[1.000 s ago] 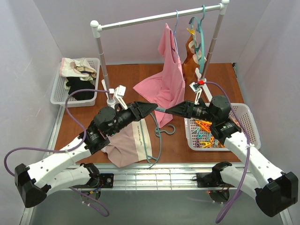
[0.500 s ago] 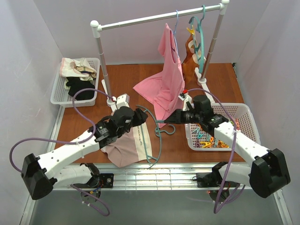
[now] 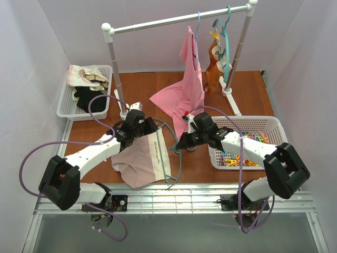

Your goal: Clip the underwear to the hanger

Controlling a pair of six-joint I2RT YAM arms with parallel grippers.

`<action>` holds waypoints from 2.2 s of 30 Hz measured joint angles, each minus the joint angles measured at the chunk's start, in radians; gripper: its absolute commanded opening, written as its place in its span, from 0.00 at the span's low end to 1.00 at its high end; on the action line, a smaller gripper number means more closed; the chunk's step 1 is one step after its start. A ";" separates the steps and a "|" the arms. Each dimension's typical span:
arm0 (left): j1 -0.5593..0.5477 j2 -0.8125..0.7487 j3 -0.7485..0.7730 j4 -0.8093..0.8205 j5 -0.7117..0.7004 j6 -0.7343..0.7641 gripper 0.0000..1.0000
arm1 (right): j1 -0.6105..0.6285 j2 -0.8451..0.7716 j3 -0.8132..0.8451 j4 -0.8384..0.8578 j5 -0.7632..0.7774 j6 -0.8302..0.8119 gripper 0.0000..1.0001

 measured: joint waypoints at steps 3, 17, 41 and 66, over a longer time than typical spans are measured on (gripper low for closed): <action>0.023 0.060 0.007 0.024 0.052 0.038 0.56 | 0.002 0.051 0.008 0.034 0.026 0.005 0.01; 0.056 0.244 0.108 0.038 0.146 0.144 0.50 | 0.005 0.286 0.140 0.206 0.097 0.044 0.01; 0.101 0.381 0.156 0.048 0.220 0.183 0.40 | -0.041 0.449 0.259 0.267 0.112 0.035 0.01; 0.109 0.503 0.192 0.100 0.261 0.183 0.37 | -0.045 0.507 0.276 0.320 -0.058 0.012 0.01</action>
